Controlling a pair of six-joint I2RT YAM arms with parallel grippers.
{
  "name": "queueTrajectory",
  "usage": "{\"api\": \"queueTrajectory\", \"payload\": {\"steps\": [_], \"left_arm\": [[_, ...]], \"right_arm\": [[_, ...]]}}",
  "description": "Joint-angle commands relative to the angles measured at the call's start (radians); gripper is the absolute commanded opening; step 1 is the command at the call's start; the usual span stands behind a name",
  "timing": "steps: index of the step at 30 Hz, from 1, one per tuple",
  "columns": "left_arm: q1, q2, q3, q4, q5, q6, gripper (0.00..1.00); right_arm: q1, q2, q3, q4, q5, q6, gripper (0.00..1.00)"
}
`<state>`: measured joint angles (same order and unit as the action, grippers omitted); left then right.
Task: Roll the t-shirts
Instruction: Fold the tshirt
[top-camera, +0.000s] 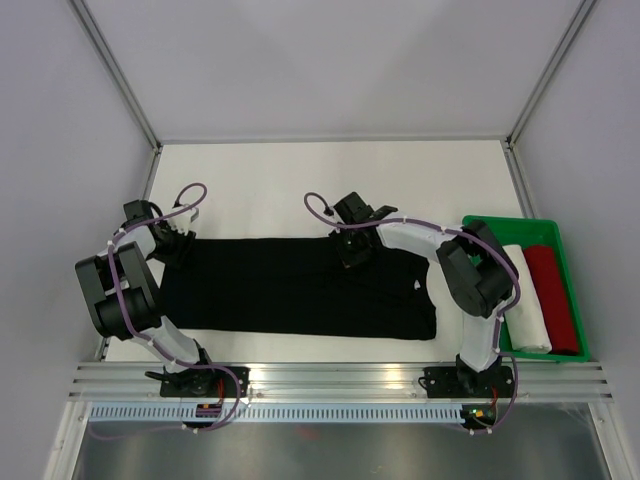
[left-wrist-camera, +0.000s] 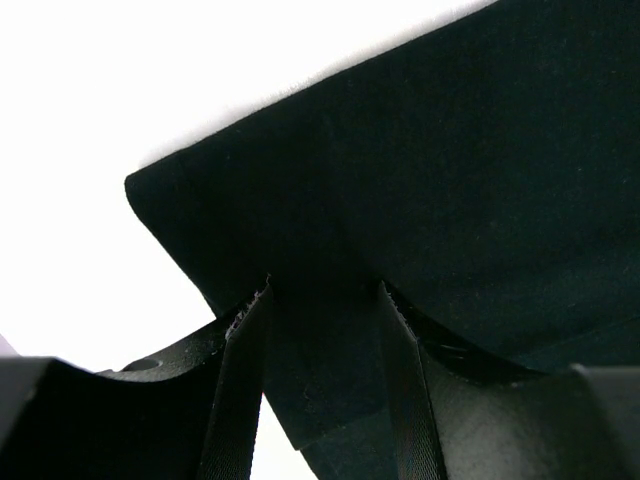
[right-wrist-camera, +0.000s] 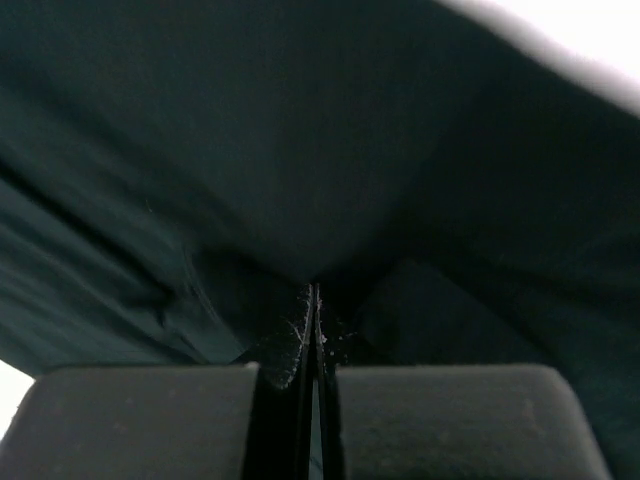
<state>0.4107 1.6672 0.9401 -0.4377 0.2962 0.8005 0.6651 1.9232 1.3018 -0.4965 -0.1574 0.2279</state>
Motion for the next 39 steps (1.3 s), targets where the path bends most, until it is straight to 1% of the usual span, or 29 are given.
{"api": "queueTrajectory", "payload": {"steps": [1, 8, 11, 14, 18, 20, 21, 23, 24, 25, 26, 27, 28, 29, 30, 31, 32, 33, 34, 36, 37, 39], "left_arm": [[0.000, 0.028, -0.007, 0.040, -0.026, -0.015, 0.52], [0.000, 0.014, -0.012, 0.047, -0.034, 0.002, 0.52], [0.002, 0.006, -0.009, 0.048, -0.020, 0.006, 0.52], [0.002, 0.000, -0.001, 0.047, -0.015, 0.008, 0.52], [0.002, -0.027, -0.007, 0.045, 0.018, 0.017, 0.52], [-0.001, -0.050, -0.014, 0.031, 0.049, 0.028, 0.52], [-0.003, -0.081, -0.015, 0.024, 0.063, 0.026, 0.52], [-0.018, -0.121, -0.021, -0.014, 0.108, 0.034, 0.52], [-0.029, -0.167, -0.026, -0.030, 0.127, 0.039, 0.52], [-0.055, -0.200, -0.029, -0.065, 0.147, 0.051, 0.53], [-0.070, -0.230, -0.030, -0.078, 0.181, 0.054, 0.53], [-0.091, -0.260, -0.032, -0.091, 0.193, 0.052, 0.53], [-0.154, -0.327, -0.032, -0.104, 0.201, 0.052, 0.54], [-0.192, -0.355, -0.032, -0.114, 0.211, 0.034, 0.54], [-0.237, -0.388, -0.032, -0.121, 0.215, 0.020, 0.54], [-0.342, -0.432, -0.032, -0.125, 0.216, -0.012, 0.55], [-0.398, -0.452, -0.031, -0.133, 0.215, -0.029, 0.56], [-0.488, -0.466, -0.029, -0.131, 0.205, -0.044, 0.56], [-0.639, -0.474, -0.026, -0.131, 0.190, -0.075, 0.56], [-0.796, -0.462, -0.011, -0.127, 0.121, -0.098, 0.57], [-0.937, -0.437, -0.006, -0.121, 0.100, -0.115, 0.57], [-1.065, -0.405, 0.003, -0.073, 0.034, -0.129, 0.58]], "right_arm": [[0.037, -0.092, -0.051, -0.024, -0.028, 0.005, 0.00], [0.154, -0.190, -0.171, -0.019, -0.039, 0.100, 0.00], [0.195, -0.246, -0.219, 0.001, -0.047, 0.165, 0.00], [0.228, -0.270, -0.251, 0.013, -0.057, 0.197, 0.00], [0.264, -0.320, -0.256, 0.001, -0.071, 0.221, 0.00], [0.263, -0.355, -0.240, -0.011, -0.048, 0.229, 0.00], [0.263, -0.387, -0.230, -0.023, 0.013, 0.234, 0.02], [0.237, -0.417, -0.204, -0.080, 0.068, 0.252, 0.06], [0.220, -0.452, -0.203, -0.114, 0.111, 0.260, 0.12], [0.197, -0.473, -0.225, -0.125, 0.128, 0.269, 0.16], [0.141, -0.498, -0.243, -0.135, 0.143, 0.284, 0.18], [0.108, -0.553, -0.265, -0.143, 0.151, 0.287, 0.24], [0.070, -0.582, -0.313, -0.157, 0.151, 0.287, 0.28], [-0.011, -0.642, -0.340, -0.160, 0.147, 0.271, 0.35], [-0.054, -0.667, -0.364, -0.160, 0.139, 0.260, 0.39], [-0.096, -0.685, -0.401, -0.166, 0.131, 0.251, 0.41], [-0.172, -0.705, -0.415, -0.171, 0.121, 0.225, 0.41], [-0.208, -0.711, -0.427, -0.174, 0.105, 0.214, 0.41], [-0.272, -0.716, -0.455, -0.166, 0.076, 0.202, 0.41], [-0.335, -0.713, -0.486, -0.143, 0.042, 0.173, 0.41], [-0.402, -0.711, -0.515, -0.134, 0.029, 0.163, 0.42], [-0.462, -0.705, -0.545, -0.094, -0.028, 0.156, 0.41]]}}
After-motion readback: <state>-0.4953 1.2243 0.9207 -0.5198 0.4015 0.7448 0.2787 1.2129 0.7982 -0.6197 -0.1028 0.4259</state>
